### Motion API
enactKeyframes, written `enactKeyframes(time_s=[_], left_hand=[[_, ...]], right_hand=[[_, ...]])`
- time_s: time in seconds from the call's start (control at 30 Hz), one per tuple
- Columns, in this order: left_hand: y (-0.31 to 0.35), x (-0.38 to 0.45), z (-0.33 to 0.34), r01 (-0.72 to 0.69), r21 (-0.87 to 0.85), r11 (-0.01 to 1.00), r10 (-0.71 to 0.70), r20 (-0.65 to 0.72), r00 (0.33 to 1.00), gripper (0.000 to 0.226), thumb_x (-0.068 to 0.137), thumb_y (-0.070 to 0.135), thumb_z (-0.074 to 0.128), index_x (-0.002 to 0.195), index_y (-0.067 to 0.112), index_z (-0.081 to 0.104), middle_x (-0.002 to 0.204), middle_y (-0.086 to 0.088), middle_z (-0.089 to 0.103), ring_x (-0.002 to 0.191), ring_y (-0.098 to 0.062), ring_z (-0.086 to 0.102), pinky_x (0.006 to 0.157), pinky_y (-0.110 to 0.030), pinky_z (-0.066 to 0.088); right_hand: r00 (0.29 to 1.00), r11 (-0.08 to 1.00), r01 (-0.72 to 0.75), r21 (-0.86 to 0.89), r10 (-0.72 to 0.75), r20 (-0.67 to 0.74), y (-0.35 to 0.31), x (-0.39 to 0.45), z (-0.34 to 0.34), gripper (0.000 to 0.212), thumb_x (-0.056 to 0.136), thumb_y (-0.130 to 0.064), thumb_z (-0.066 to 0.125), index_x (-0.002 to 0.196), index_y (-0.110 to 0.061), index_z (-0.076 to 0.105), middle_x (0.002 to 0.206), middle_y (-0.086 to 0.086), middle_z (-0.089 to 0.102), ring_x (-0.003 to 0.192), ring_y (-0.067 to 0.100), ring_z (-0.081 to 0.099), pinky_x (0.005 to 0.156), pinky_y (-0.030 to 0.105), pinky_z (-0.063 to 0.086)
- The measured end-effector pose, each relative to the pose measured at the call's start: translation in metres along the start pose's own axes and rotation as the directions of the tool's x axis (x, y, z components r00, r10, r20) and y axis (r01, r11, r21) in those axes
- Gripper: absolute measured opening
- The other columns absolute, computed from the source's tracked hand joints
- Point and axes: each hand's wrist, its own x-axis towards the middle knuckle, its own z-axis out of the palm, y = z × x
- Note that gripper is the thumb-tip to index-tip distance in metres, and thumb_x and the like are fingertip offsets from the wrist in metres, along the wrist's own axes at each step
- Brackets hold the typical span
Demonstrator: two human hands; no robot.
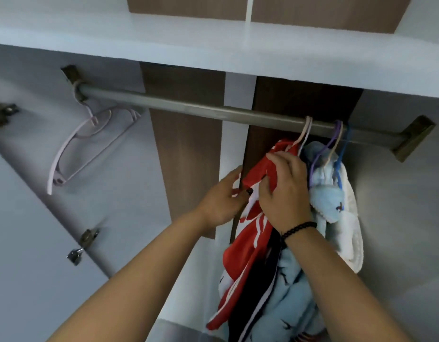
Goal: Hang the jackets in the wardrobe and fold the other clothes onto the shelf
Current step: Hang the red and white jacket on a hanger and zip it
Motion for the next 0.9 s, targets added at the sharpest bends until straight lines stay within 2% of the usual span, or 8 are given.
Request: enactKeyframes(time_s=[0.07,0.13,0.2,0.27,0.47,0.6,0.73,0.9], left_hand=[[-0.015,-0.026,-0.021,0.072,0.06,0.996,-0.066,-0.088,0.994,0.063,0.098,0.031,0.053,0.152,0.034,0.021,0.152,0.01,0.035,0.129,-0.014,0.049,0.1,-0.023,0.044],[-0.03,-0.057,-0.044,0.134,0.092,0.987,-0.116,-0.182,0.976,0.063,0.098,0.029,0.052,0.152,0.03,0.021,0.154,0.005,0.034,0.133,-0.016,0.046,0.1,-0.022,0.038],[-0.041,-0.091,-0.065,0.192,0.087,0.978,-0.164,-0.259,0.952,0.061,0.098,0.027,0.052,0.152,0.028,0.023,0.152,0.006,0.036,0.132,-0.014,0.045,0.098,-0.019,0.036],[-0.05,-0.125,-0.081,0.233,0.065,0.97,-0.201,-0.318,0.926,0.059,0.099,0.028,0.052,0.151,0.027,0.025,0.146,0.011,0.039,0.131,-0.012,0.045,0.095,-0.017,0.035],[-0.07,-0.236,-0.108,0.344,-0.016,0.939,-0.315,-0.445,0.838,0.063,0.097,0.034,0.053,0.152,0.032,0.021,0.152,0.008,0.035,0.129,-0.011,0.047,0.103,-0.023,0.038],[-0.078,-0.321,-0.119,0.372,-0.089,0.924,-0.361,-0.524,0.772,0.06,0.097,0.03,0.053,0.149,0.034,0.024,0.148,0.009,0.039,0.113,0.0,0.052,0.088,-0.01,0.039],[-0.089,-0.418,-0.123,0.461,-0.11,0.88,-0.435,-0.575,0.693,0.059,0.098,0.032,0.052,0.15,0.032,0.024,0.149,0.008,0.039,0.124,-0.009,0.05,0.092,-0.018,0.038],[-0.095,-0.543,-0.125,0.558,-0.118,0.822,-0.493,-0.639,0.591,0.054,0.097,0.036,0.052,0.147,0.032,0.031,0.146,0.01,0.043,0.125,-0.009,0.05,0.092,-0.017,0.039]], right_hand=[[0.996,0.997,0.014,0.072,-0.021,0.092,-0.013,-0.005,0.011,0.041,0.083,0.0,0.059,0.124,-0.002,0.056,0.126,0.014,0.05,0.121,0.027,0.046,0.104,0.029,0.035],[0.976,0.992,0.021,0.128,-0.048,0.212,-0.027,-0.013,0.024,0.042,0.085,-0.004,0.061,0.126,-0.006,0.054,0.129,0.01,0.048,0.122,0.023,0.046,0.103,0.026,0.036],[0.935,0.989,0.05,0.137,-0.094,0.341,-0.041,-0.021,0.038,0.042,0.087,-0.011,0.061,0.128,-0.008,0.053,0.134,0.007,0.046,0.126,0.022,0.043,0.105,0.033,0.04],[0.874,0.992,0.086,0.097,-0.122,0.47,-0.055,-0.032,0.052,0.045,0.089,-0.021,0.06,0.133,-0.012,0.049,0.14,0.006,0.042,0.132,0.021,0.036,0.108,0.038,0.038],[0.636,0.986,0.122,0.11,-0.163,0.754,-0.108,-0.082,0.083,0.068,0.093,-0.043,0.051,0.149,-0.017,0.023,0.156,-0.002,0.017,0.144,0.016,0.011,0.115,0.031,0.017],[0.524,0.974,0.084,0.209,-0.221,0.822,-0.16,-0.126,0.088,0.069,0.093,-0.041,0.052,0.149,-0.013,0.023,0.157,-0.003,0.014,0.143,0.013,0.009,0.114,0.027,0.014],[0.429,0.947,0.122,0.298,-0.321,0.844,-0.224,-0.187,0.08,0.069,0.093,-0.039,0.053,0.149,-0.01,0.024,0.156,-0.002,0.016,0.144,0.013,0.01,0.115,0.027,0.016],[0.288,0.891,0.127,0.435,-0.453,0.844,-0.306,-0.269,0.066,0.066,0.093,-0.037,0.054,0.148,-0.015,0.025,0.155,-0.007,0.015,0.143,0.009,0.009,0.114,0.022,0.016]])
